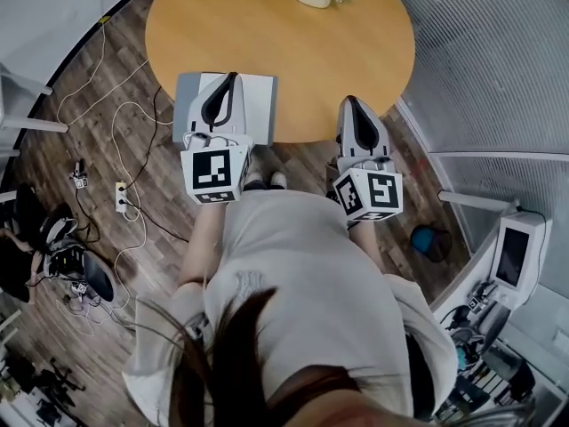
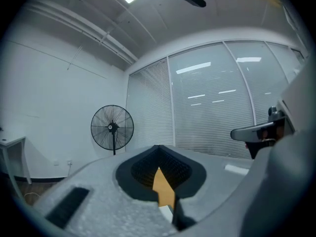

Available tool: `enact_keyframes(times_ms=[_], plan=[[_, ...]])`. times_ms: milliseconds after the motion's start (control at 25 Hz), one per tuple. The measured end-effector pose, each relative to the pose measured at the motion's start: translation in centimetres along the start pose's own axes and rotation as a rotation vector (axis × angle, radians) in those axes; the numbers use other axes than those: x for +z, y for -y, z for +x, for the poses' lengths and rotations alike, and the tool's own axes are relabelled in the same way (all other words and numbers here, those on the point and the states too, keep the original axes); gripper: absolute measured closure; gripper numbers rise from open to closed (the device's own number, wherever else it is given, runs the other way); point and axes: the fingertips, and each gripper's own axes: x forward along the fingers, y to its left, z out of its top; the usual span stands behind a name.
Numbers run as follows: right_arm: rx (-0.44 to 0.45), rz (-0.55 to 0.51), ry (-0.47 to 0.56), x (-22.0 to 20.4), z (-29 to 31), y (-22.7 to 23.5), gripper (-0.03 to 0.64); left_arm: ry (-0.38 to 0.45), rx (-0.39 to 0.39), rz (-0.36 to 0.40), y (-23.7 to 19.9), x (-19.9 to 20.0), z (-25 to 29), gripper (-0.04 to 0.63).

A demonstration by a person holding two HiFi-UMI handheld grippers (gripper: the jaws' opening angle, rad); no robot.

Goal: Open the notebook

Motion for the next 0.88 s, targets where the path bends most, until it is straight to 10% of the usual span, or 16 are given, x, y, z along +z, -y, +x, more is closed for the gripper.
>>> enact_keyframes(times_ms=[880], plan=[[0.071, 0.008, -0.008, 0.5, -2.8, 1.4, 0.615, 0.003, -0.087, -0.059, 7.9, 0.3, -2.5, 0.580]])
